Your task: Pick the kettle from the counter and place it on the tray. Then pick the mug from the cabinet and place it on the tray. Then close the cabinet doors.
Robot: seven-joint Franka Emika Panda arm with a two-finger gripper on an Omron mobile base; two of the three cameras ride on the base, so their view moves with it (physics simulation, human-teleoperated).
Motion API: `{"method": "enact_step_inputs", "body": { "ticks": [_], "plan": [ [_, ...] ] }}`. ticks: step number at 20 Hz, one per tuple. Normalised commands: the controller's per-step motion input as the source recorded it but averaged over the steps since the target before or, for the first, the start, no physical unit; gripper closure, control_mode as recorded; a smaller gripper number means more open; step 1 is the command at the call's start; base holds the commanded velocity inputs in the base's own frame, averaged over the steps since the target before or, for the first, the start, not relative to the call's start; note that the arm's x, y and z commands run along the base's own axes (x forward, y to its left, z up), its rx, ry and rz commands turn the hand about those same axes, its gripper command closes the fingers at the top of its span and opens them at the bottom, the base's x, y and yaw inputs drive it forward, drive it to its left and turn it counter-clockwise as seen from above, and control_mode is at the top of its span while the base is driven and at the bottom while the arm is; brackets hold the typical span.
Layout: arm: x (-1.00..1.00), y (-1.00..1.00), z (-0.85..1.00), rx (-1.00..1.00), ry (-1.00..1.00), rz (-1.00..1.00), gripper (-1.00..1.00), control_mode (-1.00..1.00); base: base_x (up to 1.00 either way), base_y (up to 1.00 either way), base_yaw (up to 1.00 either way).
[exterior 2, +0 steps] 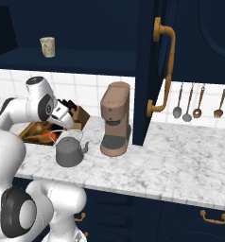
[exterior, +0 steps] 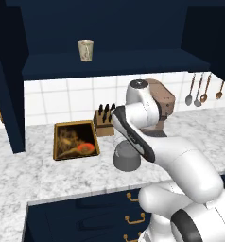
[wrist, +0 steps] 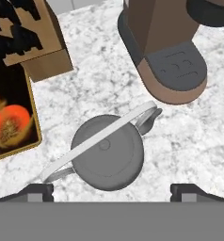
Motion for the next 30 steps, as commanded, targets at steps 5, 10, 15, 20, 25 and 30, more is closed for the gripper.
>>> {"method": "enact_step_inputs", "body": {
  "ticks": [5,10,15,20,25,30],
  "plan": [
    [0.30,0.13,-0.49,0.00,0.01,-0.08,-1.00,-1.00,0.00,0.00,0.00],
    [0.34,0.09,-0.33,0.03,0.00,-0.09,-1.00,-1.00,0.00,0.00,0.00],
    [0.27,0.08,-0.24,0.07,0.00,-0.08,-1.00,-1.00,0.00,0.00,0.00],
    [0.15,0.04,-0.12,0.08,0.00,-0.07,-1.00,-1.00,0.00,0.00,0.00],
    [0.02,0.00,-0.02,0.01,0.03,-0.01,1.00,-1.00,0.00,0.00,0.00],
    [-0.03,0.00,0.01,0.00,-0.03,0.00,1.00,-1.00,0.00,0.00,0.00]
  ]
}}
